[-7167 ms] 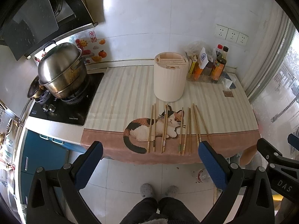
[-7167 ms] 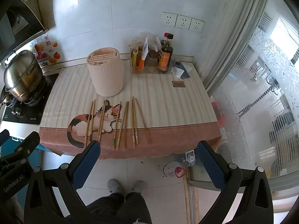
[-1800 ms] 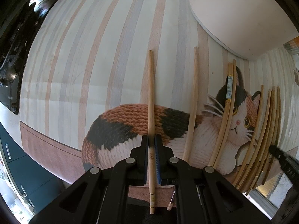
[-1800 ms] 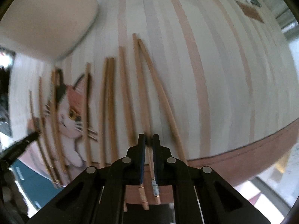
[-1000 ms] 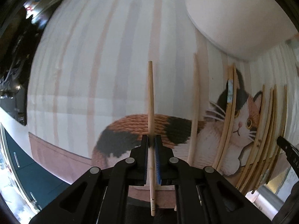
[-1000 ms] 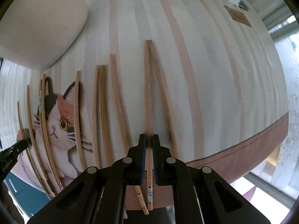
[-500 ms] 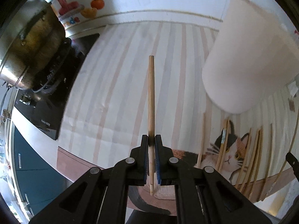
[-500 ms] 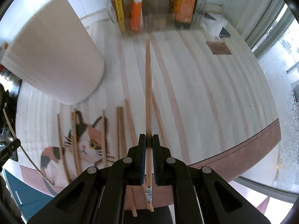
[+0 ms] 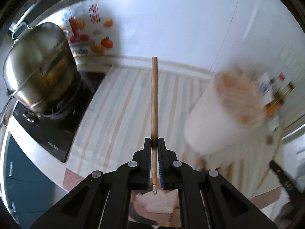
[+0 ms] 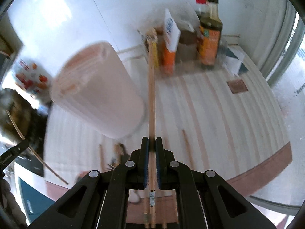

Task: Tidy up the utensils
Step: 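Lift both held chopsticks and carry them over the pink holder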

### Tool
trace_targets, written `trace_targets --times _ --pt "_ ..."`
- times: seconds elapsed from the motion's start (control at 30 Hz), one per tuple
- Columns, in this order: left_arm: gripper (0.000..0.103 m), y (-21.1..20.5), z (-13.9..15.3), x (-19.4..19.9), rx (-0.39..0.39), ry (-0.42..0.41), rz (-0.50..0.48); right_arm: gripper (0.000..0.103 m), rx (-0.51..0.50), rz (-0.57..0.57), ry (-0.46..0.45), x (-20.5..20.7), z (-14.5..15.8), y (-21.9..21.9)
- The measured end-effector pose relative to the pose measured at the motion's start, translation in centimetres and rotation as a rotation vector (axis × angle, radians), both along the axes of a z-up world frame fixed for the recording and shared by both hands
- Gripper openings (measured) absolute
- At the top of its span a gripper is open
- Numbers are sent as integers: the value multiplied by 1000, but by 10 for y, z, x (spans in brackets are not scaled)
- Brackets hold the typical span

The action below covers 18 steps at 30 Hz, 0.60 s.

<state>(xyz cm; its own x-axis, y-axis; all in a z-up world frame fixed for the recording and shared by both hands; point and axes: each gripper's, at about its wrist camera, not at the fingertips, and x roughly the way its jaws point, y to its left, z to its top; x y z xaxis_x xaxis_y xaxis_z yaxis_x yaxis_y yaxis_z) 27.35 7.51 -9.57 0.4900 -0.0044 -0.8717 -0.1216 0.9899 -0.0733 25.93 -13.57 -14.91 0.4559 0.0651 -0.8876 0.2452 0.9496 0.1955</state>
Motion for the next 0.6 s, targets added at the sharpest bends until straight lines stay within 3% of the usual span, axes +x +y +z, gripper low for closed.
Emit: trace_targets --times 0.17,0.33,0.6 --pt "4 -3 69 9 -101 -121 -15 7 95 -21 -103 16 44 -4" --pt "4 -8 117 32 -166 -206 -27 7 159 -53 -222 53 84 -11" --pt "4 -27 126 96 -234 -225 8 7 222 -140 -323 128 97 -26"
